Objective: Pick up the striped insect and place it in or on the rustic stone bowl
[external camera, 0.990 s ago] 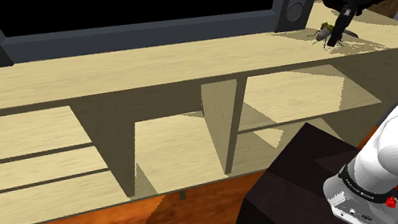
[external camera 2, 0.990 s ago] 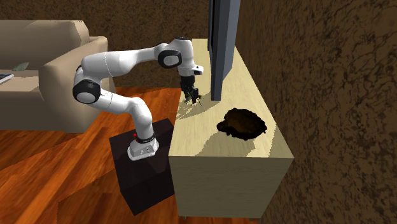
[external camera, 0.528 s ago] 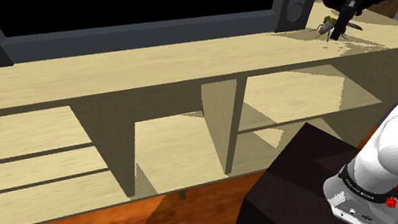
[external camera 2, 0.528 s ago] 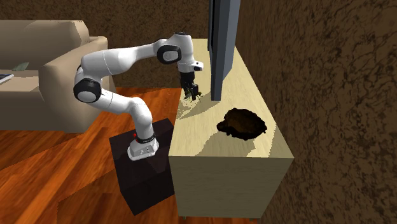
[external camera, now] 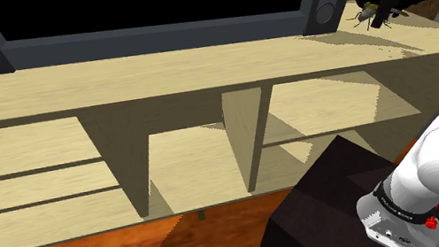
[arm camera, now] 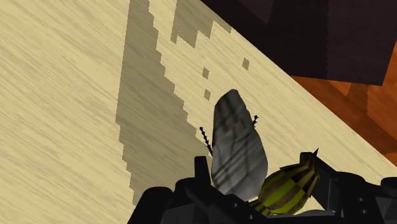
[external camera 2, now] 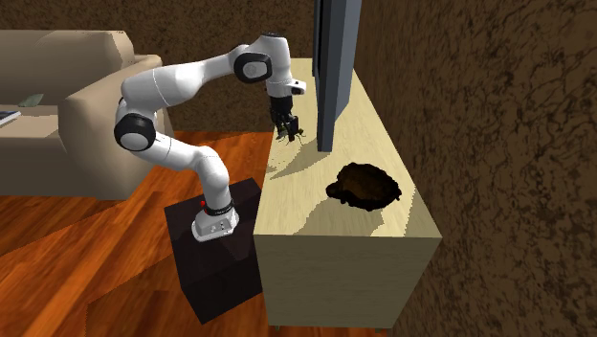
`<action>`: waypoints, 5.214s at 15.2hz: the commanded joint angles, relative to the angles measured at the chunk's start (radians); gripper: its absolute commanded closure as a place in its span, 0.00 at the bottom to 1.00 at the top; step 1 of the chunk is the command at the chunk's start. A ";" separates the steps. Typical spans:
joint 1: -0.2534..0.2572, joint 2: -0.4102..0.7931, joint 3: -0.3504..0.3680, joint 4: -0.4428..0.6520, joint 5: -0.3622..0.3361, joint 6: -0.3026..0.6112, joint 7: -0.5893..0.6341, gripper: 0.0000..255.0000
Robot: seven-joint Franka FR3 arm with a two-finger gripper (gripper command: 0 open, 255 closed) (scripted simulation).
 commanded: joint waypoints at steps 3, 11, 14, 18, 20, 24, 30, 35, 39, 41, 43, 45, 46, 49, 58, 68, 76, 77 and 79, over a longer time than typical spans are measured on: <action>0.005 0.025 0.007 0.071 0.008 -0.046 -0.006 1.00; 0.015 0.083 0.016 0.221 0.023 -0.138 -0.019 1.00; 0.019 0.108 0.018 0.281 0.028 -0.173 -0.025 1.00; 0.023 0.144 0.020 0.364 0.034 -0.221 -0.033 1.00; 0.025 0.155 0.020 0.390 0.036 -0.235 -0.036 1.00; 0.028 0.226 -0.080 0.455 0.006 -0.209 -0.137 1.00; 0.046 0.370 -0.252 0.592 0.003 -0.172 -0.300 1.00; 0.065 0.545 -0.437 0.750 0.070 -0.150 -0.466 1.00; 0.044 0.769 -0.635 0.920 0.237 -0.154 -0.651 1.00; -0.034 0.929 -0.728 1.033 0.391 -0.183 -0.768 1.00; -0.193 1.093 -0.753 1.179 0.558 -0.241 -0.865 1.00; -0.504 1.304 -0.694 1.487 0.779 -0.372 -0.919 1.00; -0.456 1.268 -0.687 1.411 0.730 -0.328 -0.919 1.00; -0.341 1.204 -0.716 1.252 0.658 -0.235 -0.920 1.00; -0.155 1.081 -0.756 0.967 0.532 -0.044 -0.894 1.00; -0.155 1.081 -0.755 0.967 0.532 -0.044 -0.894 0.00; -0.344 1.202 -0.722 1.266 0.660 -0.251 -0.922 0.00; -0.344 1.202 -0.721 1.266 0.660 -0.251 -0.922 0.00; -0.344 1.202 -0.721 1.266 0.660 -0.251 -0.922 0.00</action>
